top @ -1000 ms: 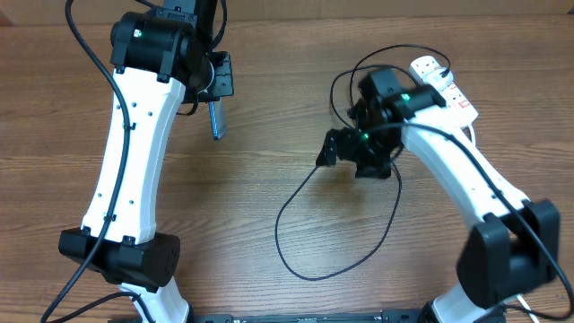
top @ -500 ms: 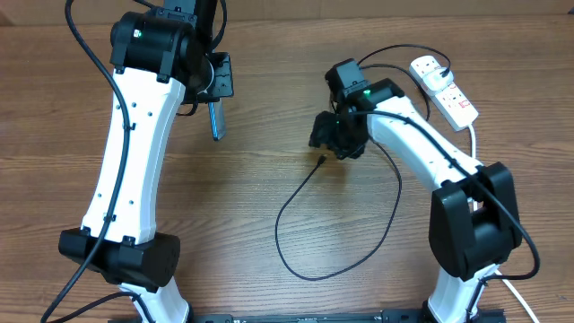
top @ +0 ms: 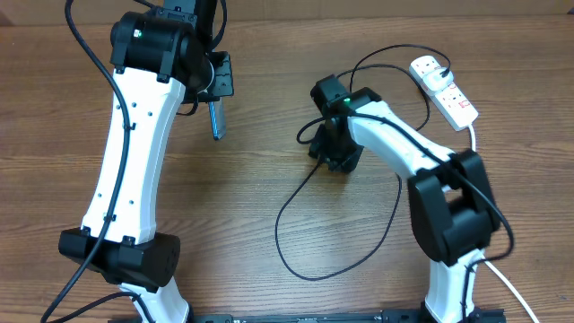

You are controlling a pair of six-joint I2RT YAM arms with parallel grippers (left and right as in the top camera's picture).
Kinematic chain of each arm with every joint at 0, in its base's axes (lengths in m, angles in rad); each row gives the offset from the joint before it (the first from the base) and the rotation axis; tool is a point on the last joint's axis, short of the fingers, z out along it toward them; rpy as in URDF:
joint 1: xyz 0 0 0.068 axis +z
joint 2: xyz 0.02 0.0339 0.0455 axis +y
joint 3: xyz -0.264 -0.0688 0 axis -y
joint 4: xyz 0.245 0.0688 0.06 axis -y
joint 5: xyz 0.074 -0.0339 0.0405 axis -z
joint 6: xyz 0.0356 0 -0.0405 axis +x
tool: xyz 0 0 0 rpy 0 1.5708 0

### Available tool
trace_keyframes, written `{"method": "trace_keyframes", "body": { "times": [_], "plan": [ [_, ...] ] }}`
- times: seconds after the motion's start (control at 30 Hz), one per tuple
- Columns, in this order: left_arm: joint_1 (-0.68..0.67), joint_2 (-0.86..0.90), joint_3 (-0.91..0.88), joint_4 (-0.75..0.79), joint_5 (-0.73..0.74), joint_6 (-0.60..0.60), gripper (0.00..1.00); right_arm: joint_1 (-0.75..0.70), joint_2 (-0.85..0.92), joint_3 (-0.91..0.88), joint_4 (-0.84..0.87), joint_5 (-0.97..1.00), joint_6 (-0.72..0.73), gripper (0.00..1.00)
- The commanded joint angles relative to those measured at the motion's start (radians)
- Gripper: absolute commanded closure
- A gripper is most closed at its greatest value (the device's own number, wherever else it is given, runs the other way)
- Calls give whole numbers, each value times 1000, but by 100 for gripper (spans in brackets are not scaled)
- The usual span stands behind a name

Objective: Plug charger to phone and switch on socket
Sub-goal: 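Lower the open right gripper over the black USB-C plug on the table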

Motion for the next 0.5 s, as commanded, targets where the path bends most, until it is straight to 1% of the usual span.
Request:
{"method": "trace_keyframes", "body": {
  "times": [0.0, 0.13, 0.33, 0.43, 0.47],
  "plan": [
    [-3, -13, 8, 8, -19, -22, 96, 9, 35, 22, -19, 8, 5, 49],
    [-3, -13, 8, 11, -19, -22, 96, 9, 35, 52, -27, 7, -14, 49],
    [-3, -13, 8, 14, -19, -22, 96, 10, 37, 60, -36, 4, -4, 50],
    [-3, -13, 8, 14, -19, -21, 96, 11, 47, 60, -26, 5, 23, 61],
    [-3, -13, 8, 14, -19, -22, 96, 11, 51, 60, -15, 5, 22, 61]
  ]
}}
